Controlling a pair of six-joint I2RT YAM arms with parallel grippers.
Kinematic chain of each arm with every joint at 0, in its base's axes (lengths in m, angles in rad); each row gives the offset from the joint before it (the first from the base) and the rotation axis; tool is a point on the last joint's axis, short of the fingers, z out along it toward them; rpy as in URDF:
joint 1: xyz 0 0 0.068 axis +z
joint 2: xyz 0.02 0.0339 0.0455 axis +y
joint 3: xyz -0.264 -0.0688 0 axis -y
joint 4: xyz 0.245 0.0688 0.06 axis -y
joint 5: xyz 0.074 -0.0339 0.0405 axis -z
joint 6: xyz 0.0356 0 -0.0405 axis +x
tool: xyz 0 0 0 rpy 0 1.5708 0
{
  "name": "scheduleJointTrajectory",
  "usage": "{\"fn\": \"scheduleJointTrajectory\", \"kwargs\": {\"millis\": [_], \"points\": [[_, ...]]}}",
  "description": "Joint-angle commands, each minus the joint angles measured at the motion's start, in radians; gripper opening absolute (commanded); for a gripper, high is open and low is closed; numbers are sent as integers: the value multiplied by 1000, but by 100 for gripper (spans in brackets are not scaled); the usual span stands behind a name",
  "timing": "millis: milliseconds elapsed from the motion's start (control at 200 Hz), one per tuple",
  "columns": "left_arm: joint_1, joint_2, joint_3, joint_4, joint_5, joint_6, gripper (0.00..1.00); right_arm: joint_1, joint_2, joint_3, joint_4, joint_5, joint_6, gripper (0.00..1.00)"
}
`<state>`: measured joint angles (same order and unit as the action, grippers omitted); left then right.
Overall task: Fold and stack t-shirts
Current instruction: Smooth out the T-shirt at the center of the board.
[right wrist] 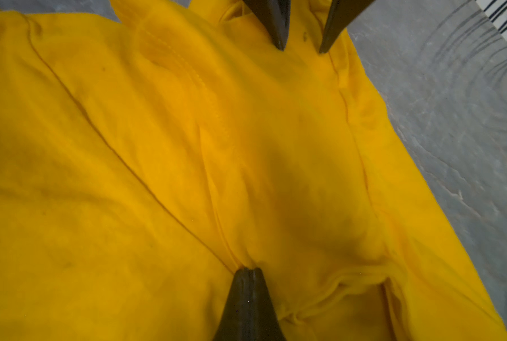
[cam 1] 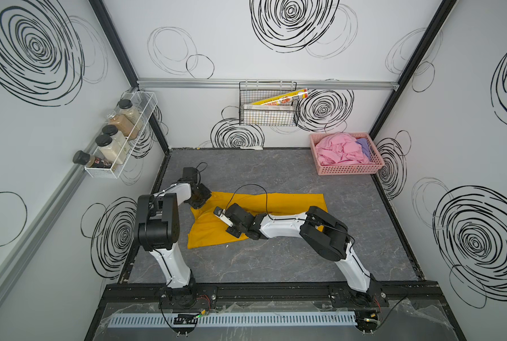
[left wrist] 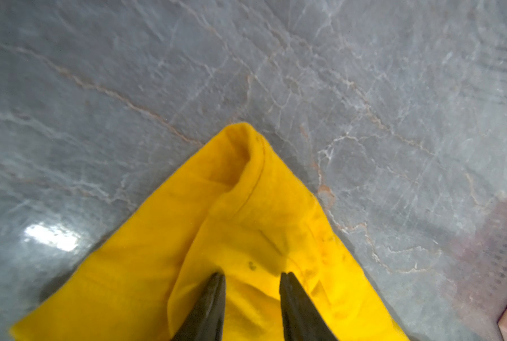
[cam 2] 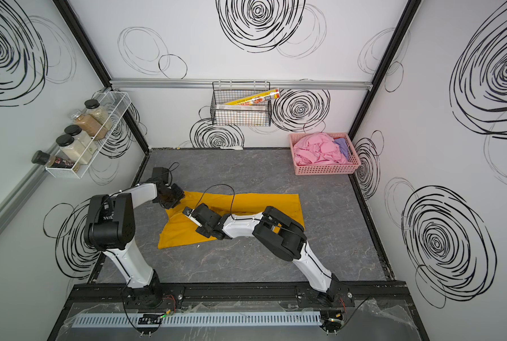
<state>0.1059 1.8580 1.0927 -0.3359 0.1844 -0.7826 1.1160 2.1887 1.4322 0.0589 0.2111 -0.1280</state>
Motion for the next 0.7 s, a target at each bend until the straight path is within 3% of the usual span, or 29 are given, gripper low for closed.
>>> {"fn": "scheduleJointTrajectory", "kwargs": {"millis": [0,696], "points": [[6,73,-68,-160,-8,-4,38,-4,-65,-23,-56,24,-4,0],[7,109,-47,-161,-14,-13,38,-1,-171,-150,-84,13,40,0]]}}
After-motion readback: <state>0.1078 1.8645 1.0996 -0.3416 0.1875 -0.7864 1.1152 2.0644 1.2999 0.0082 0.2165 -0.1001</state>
